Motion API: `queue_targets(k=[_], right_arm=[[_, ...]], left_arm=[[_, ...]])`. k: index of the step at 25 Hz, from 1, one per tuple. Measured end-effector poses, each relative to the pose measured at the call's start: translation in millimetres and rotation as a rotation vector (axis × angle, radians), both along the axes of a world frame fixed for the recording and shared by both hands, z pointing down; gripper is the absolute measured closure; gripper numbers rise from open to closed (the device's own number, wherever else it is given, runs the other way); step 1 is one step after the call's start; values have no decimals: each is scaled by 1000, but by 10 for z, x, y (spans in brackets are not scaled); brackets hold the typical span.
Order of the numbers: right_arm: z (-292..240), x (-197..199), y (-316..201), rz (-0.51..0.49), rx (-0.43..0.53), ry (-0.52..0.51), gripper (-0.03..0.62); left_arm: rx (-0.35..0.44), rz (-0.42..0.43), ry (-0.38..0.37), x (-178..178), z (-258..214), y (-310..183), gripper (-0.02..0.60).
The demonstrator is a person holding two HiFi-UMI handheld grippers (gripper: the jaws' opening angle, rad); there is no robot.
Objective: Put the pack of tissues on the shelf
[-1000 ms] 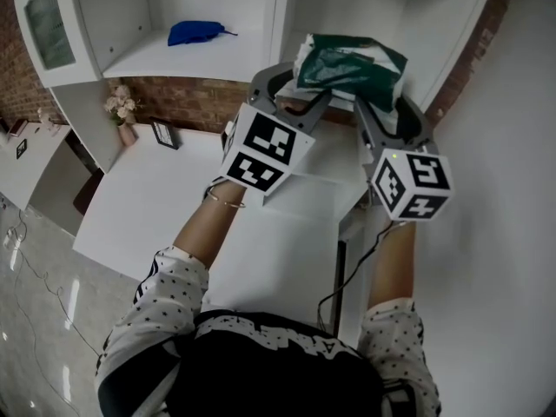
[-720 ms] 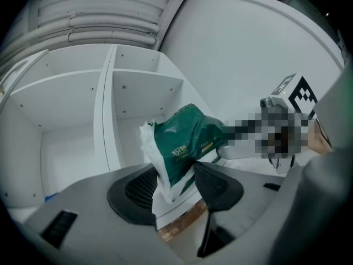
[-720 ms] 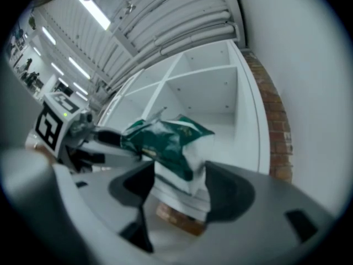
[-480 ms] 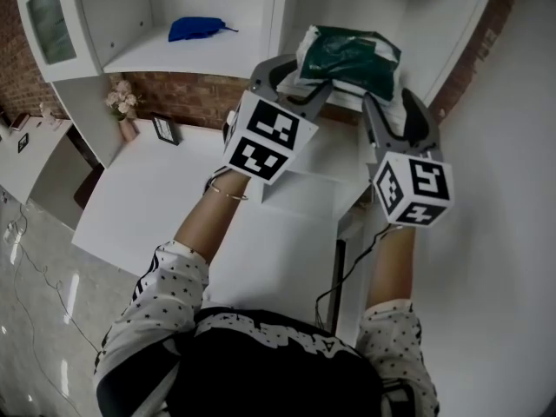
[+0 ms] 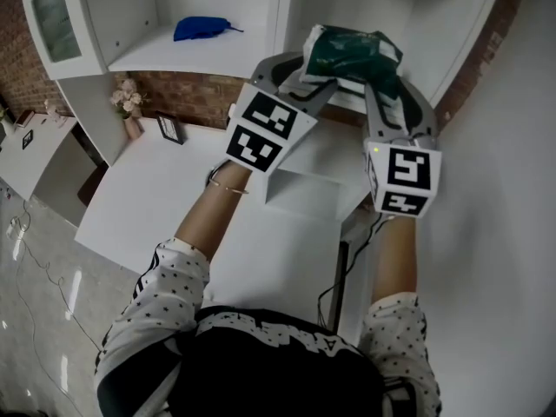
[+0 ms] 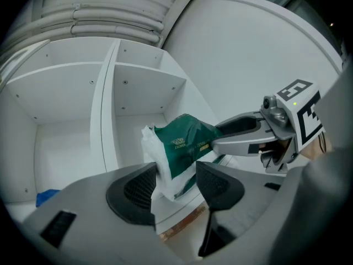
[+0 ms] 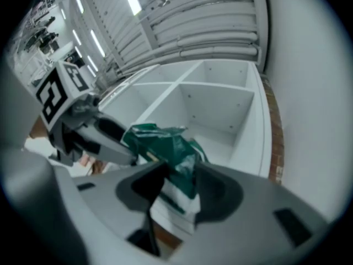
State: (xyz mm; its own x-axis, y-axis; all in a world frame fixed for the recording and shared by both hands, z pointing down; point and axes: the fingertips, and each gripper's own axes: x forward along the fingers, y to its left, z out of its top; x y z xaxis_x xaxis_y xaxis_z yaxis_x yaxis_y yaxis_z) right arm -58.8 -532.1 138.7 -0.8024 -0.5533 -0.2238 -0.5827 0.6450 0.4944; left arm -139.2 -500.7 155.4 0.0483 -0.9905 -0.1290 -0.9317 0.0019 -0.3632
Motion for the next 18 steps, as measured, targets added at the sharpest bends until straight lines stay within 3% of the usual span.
queue_targets(k=[7,14,18], right_arm=[[-7,-136,-52,25,7,57,411],[-15,-228,-90,52,13,78,418],[-8,-282,-128,67,11,90,419]], left_arm=[[16,9,6,-70,2,46,324],[58,-46,-46,-167,-54,174,324],[62,-60,-56,-219,-79,225,376]])
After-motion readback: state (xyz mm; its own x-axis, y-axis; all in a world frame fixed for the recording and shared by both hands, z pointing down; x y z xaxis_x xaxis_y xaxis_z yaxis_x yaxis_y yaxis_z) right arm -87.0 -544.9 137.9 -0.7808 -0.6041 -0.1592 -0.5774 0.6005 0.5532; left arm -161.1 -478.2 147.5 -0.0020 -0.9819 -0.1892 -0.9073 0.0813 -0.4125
